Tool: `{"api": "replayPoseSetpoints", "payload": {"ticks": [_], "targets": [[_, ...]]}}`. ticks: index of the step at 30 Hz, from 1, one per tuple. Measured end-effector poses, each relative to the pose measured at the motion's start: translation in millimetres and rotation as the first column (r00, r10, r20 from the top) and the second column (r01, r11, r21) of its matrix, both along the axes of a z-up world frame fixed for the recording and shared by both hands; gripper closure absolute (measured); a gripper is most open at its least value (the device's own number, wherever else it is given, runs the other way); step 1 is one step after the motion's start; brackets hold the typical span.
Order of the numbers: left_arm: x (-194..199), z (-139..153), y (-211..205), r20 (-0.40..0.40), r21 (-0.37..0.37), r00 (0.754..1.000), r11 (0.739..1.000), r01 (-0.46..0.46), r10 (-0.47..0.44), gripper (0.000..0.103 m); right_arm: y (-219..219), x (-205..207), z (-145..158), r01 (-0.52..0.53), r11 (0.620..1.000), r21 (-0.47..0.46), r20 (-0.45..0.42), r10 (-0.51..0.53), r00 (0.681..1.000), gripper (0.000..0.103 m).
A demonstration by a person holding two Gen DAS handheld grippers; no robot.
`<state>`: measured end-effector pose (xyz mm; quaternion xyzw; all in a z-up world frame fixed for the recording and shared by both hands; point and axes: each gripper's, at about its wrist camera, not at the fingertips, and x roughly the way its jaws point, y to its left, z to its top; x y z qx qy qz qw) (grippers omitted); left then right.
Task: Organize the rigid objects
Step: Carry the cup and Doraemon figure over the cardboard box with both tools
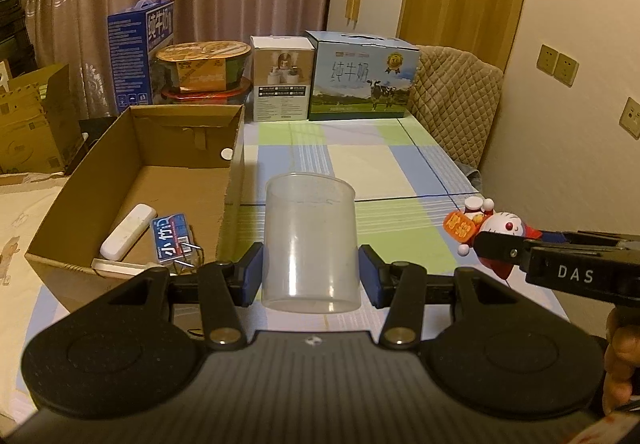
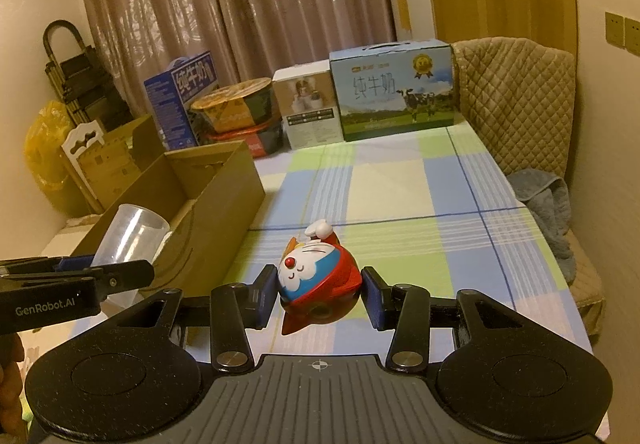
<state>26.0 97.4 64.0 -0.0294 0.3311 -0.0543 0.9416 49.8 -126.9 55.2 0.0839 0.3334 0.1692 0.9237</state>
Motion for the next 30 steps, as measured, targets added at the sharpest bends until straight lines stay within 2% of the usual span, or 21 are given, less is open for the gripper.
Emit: {"api": "replayPoseSetpoints", "payload": {"ticks": [16,24,30], "targets": [[-0.7,1.2,40.6,0.001,0.007,0.999,0.999,-0.047,0.047,0.058,42.4,12.1,-5.0,-0.081,0.997,-0.017,-0.011,0.081,0.997,0.061],[2.6,5.5,85.6,-0.004,0.041,0.996,0.995,-0.091,0.091,0.058,85.4,24.9,-3.8,-0.165,0.986,-0.008,-0.018,0.165,0.986,0.061],[18.8,10.9,127.6,-0.003,0.101,0.991,0.986,-0.13,0.131,0.058,129.4,43.4,1.5,-0.251,0.968,-0.008,-0.005,0.251,0.968,0.061]]}}
